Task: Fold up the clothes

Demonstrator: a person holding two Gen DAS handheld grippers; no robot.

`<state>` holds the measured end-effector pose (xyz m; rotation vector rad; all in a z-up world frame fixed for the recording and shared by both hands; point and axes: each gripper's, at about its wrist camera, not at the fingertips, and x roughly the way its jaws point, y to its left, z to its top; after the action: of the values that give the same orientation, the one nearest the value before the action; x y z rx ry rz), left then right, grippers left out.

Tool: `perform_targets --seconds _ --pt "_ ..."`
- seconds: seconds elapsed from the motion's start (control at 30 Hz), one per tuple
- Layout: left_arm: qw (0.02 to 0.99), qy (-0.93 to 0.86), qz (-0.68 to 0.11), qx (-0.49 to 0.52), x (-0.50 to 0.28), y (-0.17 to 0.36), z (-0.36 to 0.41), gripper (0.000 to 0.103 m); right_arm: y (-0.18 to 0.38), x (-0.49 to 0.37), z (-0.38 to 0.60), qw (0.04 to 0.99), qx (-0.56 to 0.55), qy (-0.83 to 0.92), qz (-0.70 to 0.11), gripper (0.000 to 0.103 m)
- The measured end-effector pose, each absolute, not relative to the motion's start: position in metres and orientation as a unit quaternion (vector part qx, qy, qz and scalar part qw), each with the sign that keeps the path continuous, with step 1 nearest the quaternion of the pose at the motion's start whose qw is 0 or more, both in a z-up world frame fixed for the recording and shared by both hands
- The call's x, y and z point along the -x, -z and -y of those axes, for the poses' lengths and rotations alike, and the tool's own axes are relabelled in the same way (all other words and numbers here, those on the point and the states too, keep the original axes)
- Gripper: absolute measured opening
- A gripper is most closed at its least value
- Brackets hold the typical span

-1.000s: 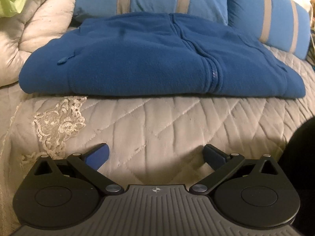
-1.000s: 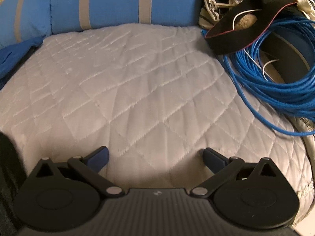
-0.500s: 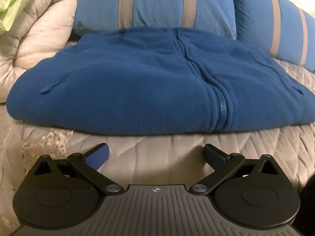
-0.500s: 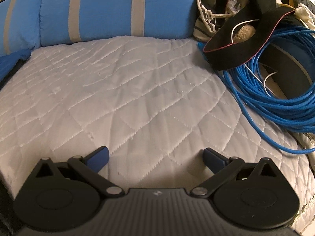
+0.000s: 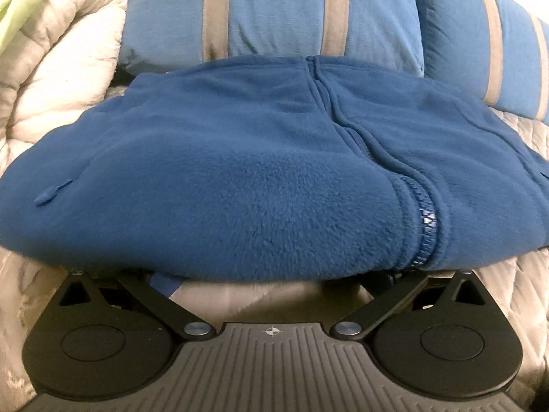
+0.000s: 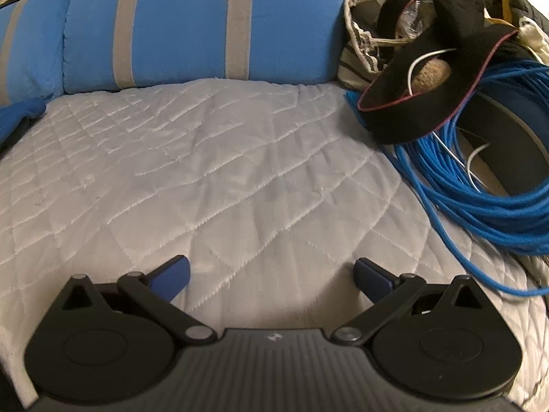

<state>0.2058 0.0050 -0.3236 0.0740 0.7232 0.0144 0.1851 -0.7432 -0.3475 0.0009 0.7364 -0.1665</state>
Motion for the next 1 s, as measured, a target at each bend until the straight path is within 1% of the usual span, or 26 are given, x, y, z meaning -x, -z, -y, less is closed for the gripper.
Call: perform_targets --seconds 0.37,0.53,0.6,1.0 --pt "0.954 0.003 -0.300 -0.031 -0.207 0.336 -0.009 0.103 0.350 -0.201 0.748 0.939 -0.012 0.076 -0.334 0.103" --pt "0.958 0.001 -0.286 -0.033 -0.204 0.339 -0.007 0.103 0.363 -0.199 0.750 0.959 -0.017 0.074 -0.275 0.103" --pt "0.958 -0.001 -0.285 -0.034 -0.204 0.339 -0.006 0.103 0.364 -0.197 0.753 0.961 -0.027 0.069 -0.267 0.103" --pt "0.958 -0.004 -0.286 -0.032 -0.203 0.338 -0.005 0.103 0.364 -0.194 0.754 0.960 -0.033 0.071 -0.268 0.102"
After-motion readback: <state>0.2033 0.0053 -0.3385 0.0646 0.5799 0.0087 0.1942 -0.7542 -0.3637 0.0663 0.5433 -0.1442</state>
